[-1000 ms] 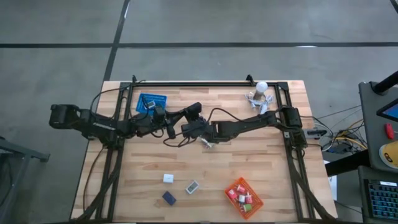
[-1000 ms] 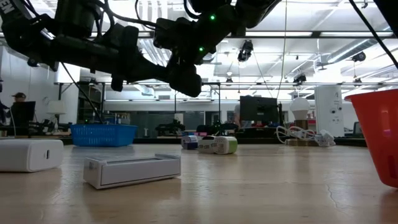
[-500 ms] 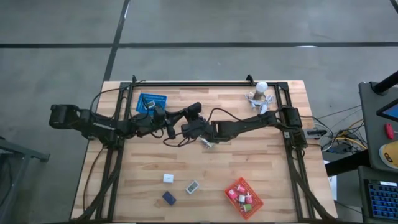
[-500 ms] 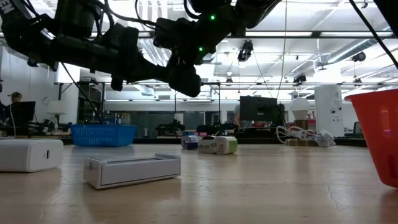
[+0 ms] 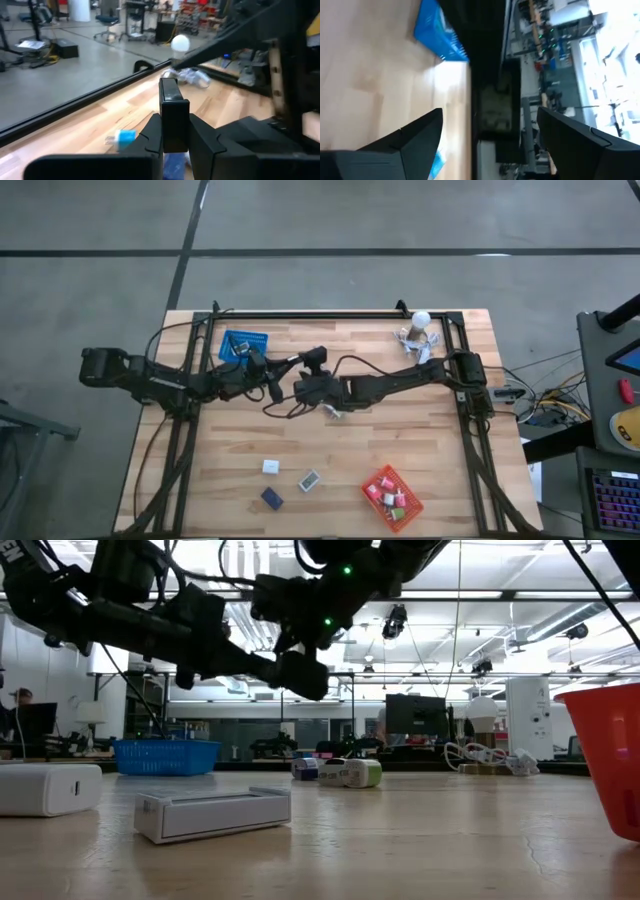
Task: Pick & Place Office items
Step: Put the black digital clock into the blue bin
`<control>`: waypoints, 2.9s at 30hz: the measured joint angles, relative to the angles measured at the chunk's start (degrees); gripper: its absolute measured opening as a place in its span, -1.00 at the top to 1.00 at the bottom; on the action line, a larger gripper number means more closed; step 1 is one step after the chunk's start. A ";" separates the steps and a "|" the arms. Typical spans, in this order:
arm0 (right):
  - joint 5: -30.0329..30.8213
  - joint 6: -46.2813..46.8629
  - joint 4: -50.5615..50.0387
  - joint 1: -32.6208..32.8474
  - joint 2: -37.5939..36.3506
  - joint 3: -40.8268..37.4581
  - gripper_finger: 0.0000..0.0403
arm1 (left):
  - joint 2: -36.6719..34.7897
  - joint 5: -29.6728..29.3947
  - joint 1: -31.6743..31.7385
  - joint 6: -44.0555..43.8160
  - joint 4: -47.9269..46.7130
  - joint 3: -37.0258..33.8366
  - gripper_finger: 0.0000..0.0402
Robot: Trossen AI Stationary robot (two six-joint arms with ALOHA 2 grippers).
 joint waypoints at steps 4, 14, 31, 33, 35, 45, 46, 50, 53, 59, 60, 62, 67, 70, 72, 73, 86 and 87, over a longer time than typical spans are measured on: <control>0.07 5.13 -4.12 -0.14 0.00 -0.07 -0.55 | 0.00 -0.63 0.00 0.26 -0.28 -0.09 0.74; 0.16 7.91 -4.85 -0.10 -0.64 -2.66 -0.54 | -1.85 -0.82 1.00 0.26 -0.40 -3.00 0.74; -0.54 15.79 8.03 1.73 -25.39 -32.23 -0.54 | -21.37 0.03 10.33 -0.60 -13.90 -10.47 0.74; -0.31 17.84 8.17 2.63 -28.49 -35.57 -0.53 | -23.35 0.15 11.71 -0.95 -16.99 -10.47 0.74; -0.26 19.54 8.45 3.72 -31.49 -38.69 -0.52 | -24.71 0.28 13.00 -1.07 -18.94 -10.42 0.74; 2.58 26.42 9.31 10.72 -40.72 -49.07 -0.42 | -26.71 0.65 20.83 -1.99 -26.85 -10.43 0.74; 2.94 26.54 9.35 11.32 -41.37 -49.63 -0.42 | -26.67 0.66 21.61 -2.15 -27.37 -10.43 0.74; 4.68 27.50 9.46 13.33 -43.20 -51.46 -0.42 | -26.94 0.67 24.69 -2.21 -30.27 -10.40 0.74; 5.94 27.56 9.35 14.34 -44.09 -52.52 -0.42 | -26.87 0.65 27.27 -2.41 -32.80 -10.43 0.74; 5.85 28.51 9.31 14.55 -44.62 -53.43 -0.42 | -26.80 1.56 30.65 -3.62 -36.28 -10.40 0.74; 5.85 28.53 9.35 14.55 -44.52 -53.39 -0.42 | -26.77 1.89 30.92 -3.76 -36.79 -10.38 0.74; 5.80 28.53 9.31 14.55 -44.52 -53.28 -0.42 | -26.74 1.97 31.36 -3.95 -37.55 -10.33 0.74; 5.77 28.51 9.38 14.55 -44.52 -52.76 -0.42 | -26.09 1.98 32.70 -4.14 -40.17 -10.29 0.74; 5.76 28.53 9.37 14.55 -44.52 -52.76 -0.42 | -25.40 1.99 33.34 -4.12 -40.68 -10.29 0.74; 5.75 28.53 9.37 14.55 -44.52 -52.76 -0.42 | -25.05 2.30 33.38 -4.11 -40.68 -10.29 0.74; 5.75 28.53 9.37 14.55 -44.52 -52.76 -0.42 | -24.91 2.46 33.38 -4.11 -40.66 -10.29 0.74; 5.64 28.73 9.38 14.53 -44.50 -52.76 -0.42 | -22.75 2.45 33.38 -3.90 -40.20 -10.23 0.74; 5.64 28.75 9.38 14.53 -44.50 -52.76 -0.42 | -22.75 2.58 33.38 -3.90 -40.20 -10.21 0.74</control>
